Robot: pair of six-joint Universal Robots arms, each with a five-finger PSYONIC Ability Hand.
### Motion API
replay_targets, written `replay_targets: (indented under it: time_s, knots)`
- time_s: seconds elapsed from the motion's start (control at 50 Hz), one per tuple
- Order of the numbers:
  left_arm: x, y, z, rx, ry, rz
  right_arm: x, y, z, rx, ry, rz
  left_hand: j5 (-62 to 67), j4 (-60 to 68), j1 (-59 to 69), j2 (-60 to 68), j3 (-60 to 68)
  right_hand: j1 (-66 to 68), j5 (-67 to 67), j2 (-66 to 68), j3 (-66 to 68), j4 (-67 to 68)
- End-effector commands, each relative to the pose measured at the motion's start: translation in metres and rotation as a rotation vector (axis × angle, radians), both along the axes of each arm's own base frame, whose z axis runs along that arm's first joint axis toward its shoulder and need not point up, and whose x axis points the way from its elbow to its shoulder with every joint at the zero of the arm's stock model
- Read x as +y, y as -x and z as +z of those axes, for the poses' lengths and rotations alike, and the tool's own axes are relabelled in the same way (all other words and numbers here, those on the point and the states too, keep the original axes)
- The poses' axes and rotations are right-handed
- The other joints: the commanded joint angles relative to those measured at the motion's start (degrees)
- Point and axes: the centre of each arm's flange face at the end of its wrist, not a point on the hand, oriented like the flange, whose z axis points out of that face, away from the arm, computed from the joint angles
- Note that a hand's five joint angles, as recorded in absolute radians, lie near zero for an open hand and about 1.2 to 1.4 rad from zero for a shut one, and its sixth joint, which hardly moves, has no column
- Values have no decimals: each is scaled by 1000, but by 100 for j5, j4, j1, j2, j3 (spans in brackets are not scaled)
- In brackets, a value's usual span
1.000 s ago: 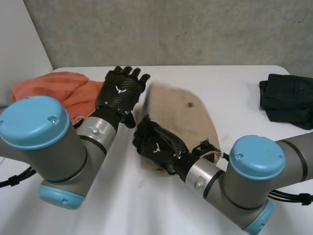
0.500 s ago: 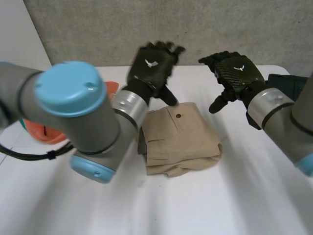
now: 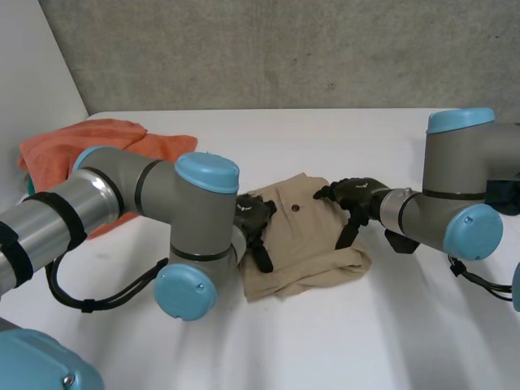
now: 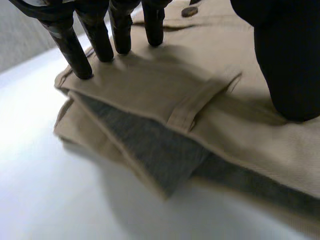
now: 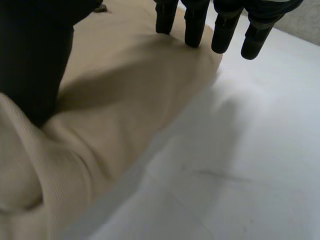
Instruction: Fold the laundry.
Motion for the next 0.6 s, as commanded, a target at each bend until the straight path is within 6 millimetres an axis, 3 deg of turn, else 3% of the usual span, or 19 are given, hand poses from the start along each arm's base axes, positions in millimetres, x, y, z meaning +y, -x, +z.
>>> replay_targets:
  time_s: [0.02,0.06,0.1,0.2,0.28,0.32,0.36,0.46,0.54,0.6]
  knots:
    - [-1,-1,13,6,30,-13,-3,2,32,33,142,-13,-25,67,151,40,4,-167,-288,-181,-215,-231]
    - [-1,0,32,44,68,-20,-1,2,48,17,200,-11,-59,32,117,6,-30,-167,-288,-181,-215,-231]
    - [-2,2,64,115,139,-36,2,2,53,15,228,-8,-126,-35,50,-61,-97,-167,-288,-181,-215,-231]
    - [6,2,121,252,268,-100,17,4,72,15,359,4,-266,-174,-90,-201,-237,-167,-288,-181,-215,-231]
    - [19,1,162,357,364,-189,39,15,85,41,468,-6,-266,-174,-90,-201,-237,-167,-288,-181,-215,-231]
    - [25,0,179,398,397,-254,58,18,80,62,496,6,-266,-174,-90,-201,-237,-167,-288,-181,-215,-231]
    - [26,-3,187,414,409,-292,73,16,73,66,504,31,-266,-174,-90,-201,-237,-167,-288,-181,-215,-231]
    - [33,-10,198,435,383,-445,125,9,32,76,458,123,-194,-102,-18,-129,-165,-167,-288,-181,-215,-231]
    - [52,-12,192,430,281,-611,147,8,5,60,475,157,-194,-102,-18,-129,-165,-167,-288,-181,-215,-231]
    - [65,-16,191,438,231,-716,151,1,-11,26,530,171,-160,-69,16,-95,-131,-167,-288,-181,-215,-231]
